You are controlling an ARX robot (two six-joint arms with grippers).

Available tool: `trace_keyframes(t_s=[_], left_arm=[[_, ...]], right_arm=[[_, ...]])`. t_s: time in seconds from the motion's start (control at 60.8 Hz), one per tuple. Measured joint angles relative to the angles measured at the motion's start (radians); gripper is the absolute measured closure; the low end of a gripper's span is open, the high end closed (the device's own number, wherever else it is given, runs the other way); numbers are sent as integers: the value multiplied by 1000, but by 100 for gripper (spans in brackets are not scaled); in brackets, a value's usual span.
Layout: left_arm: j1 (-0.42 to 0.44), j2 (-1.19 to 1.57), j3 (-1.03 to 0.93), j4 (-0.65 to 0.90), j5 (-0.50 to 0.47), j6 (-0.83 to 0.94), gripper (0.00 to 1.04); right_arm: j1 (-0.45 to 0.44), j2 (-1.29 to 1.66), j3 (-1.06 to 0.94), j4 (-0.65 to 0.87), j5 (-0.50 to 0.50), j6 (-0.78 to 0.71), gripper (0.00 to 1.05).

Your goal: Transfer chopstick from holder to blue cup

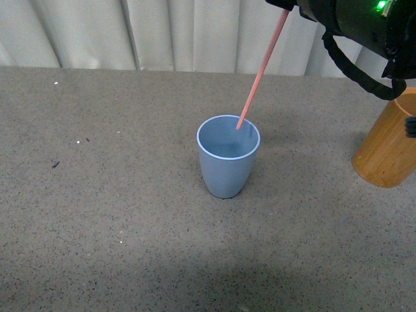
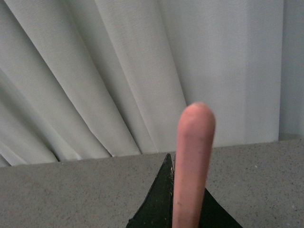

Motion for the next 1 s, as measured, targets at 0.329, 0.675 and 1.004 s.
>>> trace_keyframes(t_s=[0.329, 0.675, 1.004], left_arm=[[0, 0, 0, 0, 0, 0, 7], [0, 0, 0, 0, -1, 0, 7], [0, 0, 0, 0, 0, 0, 7]], right_arm=[[26, 8, 8, -38, -4, -20, 64], [-192, -525, -459, -43, -12, -266, 50], [-489, -1789, -832, -924, -267, -334, 104]])
